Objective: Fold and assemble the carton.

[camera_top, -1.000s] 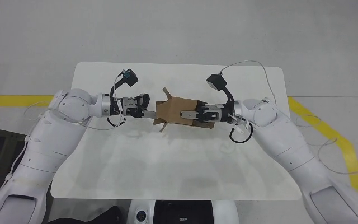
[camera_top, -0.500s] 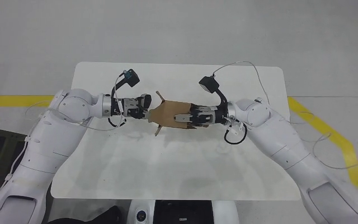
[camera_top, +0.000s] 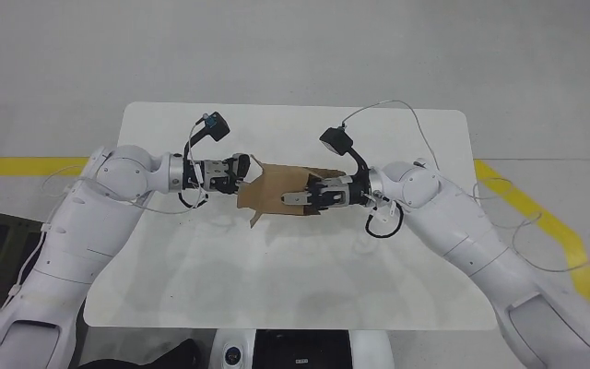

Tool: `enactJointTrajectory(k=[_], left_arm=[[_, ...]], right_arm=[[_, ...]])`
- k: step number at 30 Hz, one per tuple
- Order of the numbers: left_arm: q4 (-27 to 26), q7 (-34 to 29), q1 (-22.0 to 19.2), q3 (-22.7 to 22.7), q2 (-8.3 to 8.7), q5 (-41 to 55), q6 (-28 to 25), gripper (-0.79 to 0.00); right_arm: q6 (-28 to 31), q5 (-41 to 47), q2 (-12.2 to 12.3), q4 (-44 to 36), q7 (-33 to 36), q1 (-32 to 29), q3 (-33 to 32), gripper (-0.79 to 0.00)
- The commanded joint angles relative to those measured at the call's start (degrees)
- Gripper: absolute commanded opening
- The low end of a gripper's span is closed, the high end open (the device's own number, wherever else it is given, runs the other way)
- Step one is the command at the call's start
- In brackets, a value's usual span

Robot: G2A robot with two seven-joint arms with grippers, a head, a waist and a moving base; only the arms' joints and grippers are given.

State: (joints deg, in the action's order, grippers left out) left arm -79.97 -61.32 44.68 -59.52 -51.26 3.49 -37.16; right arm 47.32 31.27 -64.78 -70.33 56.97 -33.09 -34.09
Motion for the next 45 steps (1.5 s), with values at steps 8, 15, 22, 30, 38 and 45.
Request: enactJointTrajectory(k=[8, 15, 22, 30, 38, 45], left_arm=[[0.09, -0.13, -0.24, 0.27, -0.05, 0.07, -0.2, 0.0], [0.44, -0.16, -0.26, 0.2, -0.01, 0.04, -0.27, 0.0], [2.16, 1.22, 0.15, -0.51, 0.2, -2.01, -0.55, 0.0], [0.62, 0.08, 1.52, 0.21, 0.35, -2.91, -1.31, 0.0], [-1.63, 1.6, 2.91, -0.67, 0.61, -1.61, -1.83, 0.0], [-0.87, 1.8, 2.54, -2.09, 0.91, -0.78, -1.05, 0.0]], right_arm=[[0.81, 0.73, 0.02, 0.81, -0.81, 0.95, 1.6, -0.785], [2.21, 1.37, 0.17, 2.6, -2.22, 1.44, 1.51, -0.785], [3.76, 1.38, 0.51, 4.11, -3.76, 1.62, 0.12, -0.785], [4.94, 0.64, 0.3, 5.73, -5.98, 1.02, -1.92, -0.785], [4.33, -1.64, -0.62, 5.64, -7.2, 0.23, -2.5, -0.785], [3.68, -2.54, -1.28, 6.03, -6.08, -0.01, -2.82, -0.785]])
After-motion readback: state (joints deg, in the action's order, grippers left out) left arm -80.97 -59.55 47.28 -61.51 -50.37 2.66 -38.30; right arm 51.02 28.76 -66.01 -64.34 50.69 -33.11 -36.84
